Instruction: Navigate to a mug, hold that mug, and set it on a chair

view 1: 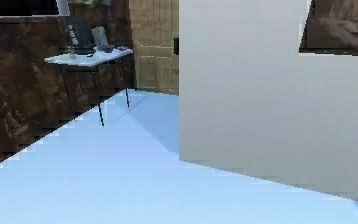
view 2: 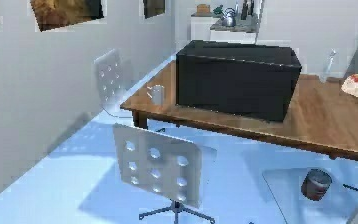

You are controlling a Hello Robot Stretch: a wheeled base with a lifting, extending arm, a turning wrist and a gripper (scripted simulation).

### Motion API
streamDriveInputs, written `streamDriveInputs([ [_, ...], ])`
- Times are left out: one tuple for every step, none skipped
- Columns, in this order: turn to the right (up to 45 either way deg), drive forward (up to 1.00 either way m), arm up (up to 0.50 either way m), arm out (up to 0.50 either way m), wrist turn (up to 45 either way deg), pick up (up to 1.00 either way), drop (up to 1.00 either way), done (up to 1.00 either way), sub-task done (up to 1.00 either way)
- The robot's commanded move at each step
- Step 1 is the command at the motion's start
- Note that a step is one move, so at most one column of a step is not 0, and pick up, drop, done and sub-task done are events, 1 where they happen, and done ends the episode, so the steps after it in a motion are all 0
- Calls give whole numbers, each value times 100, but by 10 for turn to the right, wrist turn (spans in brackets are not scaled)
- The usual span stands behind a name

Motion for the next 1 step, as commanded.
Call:
streamDriveInputs([
  [450,0,0,0,0,0,0,0,0],
])
